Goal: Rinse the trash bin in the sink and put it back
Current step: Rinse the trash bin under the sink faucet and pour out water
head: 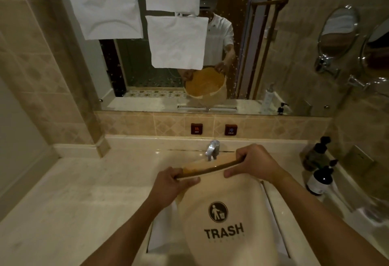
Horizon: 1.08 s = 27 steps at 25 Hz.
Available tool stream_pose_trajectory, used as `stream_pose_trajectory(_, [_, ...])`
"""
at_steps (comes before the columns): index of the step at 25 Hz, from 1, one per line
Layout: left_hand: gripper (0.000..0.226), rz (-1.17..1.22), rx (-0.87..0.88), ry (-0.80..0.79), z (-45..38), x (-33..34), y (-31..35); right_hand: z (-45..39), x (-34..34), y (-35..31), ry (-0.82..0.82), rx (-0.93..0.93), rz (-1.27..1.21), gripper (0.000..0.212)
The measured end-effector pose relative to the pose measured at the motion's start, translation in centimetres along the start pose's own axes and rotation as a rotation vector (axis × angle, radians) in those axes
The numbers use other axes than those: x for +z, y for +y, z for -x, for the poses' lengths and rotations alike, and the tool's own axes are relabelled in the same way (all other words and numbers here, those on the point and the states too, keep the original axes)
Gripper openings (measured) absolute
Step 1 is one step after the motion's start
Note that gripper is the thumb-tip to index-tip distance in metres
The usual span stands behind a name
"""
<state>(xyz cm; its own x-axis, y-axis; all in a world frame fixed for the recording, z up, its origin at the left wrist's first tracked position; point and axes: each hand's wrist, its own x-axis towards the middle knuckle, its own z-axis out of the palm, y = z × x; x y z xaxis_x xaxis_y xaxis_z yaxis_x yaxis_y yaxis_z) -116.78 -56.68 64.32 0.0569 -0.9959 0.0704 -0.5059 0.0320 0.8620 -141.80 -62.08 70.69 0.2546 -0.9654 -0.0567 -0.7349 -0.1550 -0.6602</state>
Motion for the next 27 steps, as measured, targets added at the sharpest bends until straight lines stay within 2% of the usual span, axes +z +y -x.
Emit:
stream_pose_trajectory(2, [0.033, -0.015, -0.009, -0.033, 1.3, -0.3, -0.1, 0.1, 0.9, 0.1, -0.038, 0.006, -0.034, 0.039])
stream_pose_trajectory(5, [0.041, -0.213, 0.060, 0.057, -0.8, -2.2, 1.0, 0.9, 2.2, 0.7, -0.031, 0.015, -0.115, 0.040])
stream_pose_trajectory(7, [0.044, -0.196, 0.059, 0.050, -1.5, -2.4, 0.9, 0.5, 2.1, 0.4, -0.011, 0.023, -0.104, 0.043])
stream_pose_trajectory(10, [0.033, -0.114, -0.031, -0.043, 0.4, -1.3, 0.0, -0.5, 1.9, 0.0, -0.021, 0.016, -0.063, 0.042])
stream_pose_trajectory(11, [0.034, -0.148, -0.011, -0.056, 0.7, -1.3, 0.0, -0.3, 2.2, 0.2, -0.034, 0.010, -0.060, 0.040])
stream_pose_trajectory(15, [0.043, -0.277, 0.188, 0.066, -0.8, -2.5, 1.0, 0.4, 3.1, 1.2, -0.035, 0.018, -0.071, 0.042])
stream_pose_trajectory(17, [0.042, -0.220, 0.129, 0.061, -0.5, -2.0, -0.1, -0.3, 2.3, 0.4, -0.029, 0.011, -0.026, 0.044])
stream_pose_trajectory(20, [0.042, -0.145, -0.036, -0.092, 1.6, -1.0, -1.8, -0.4, 2.6, -0.6, -0.021, -0.022, 0.030, 0.043])
stream_pose_trajectory(23, [0.045, -0.194, 0.016, -0.025, 0.5, -1.8, -1.2, 0.4, 3.3, 0.1, -0.028, -0.002, 0.014, 0.042])
stream_pose_trajectory(25, [0.045, -0.135, 0.036, 0.020, -0.1, -1.4, -1.4, 0.1, 2.6, -0.1, -0.003, 0.007, 0.025, 0.043])
stream_pose_trajectory(27, [0.043, -0.059, -0.009, -0.060, 0.6, -0.4, -1.7, -0.2, 1.8, -0.7, 0.028, 0.014, 0.072, 0.045])
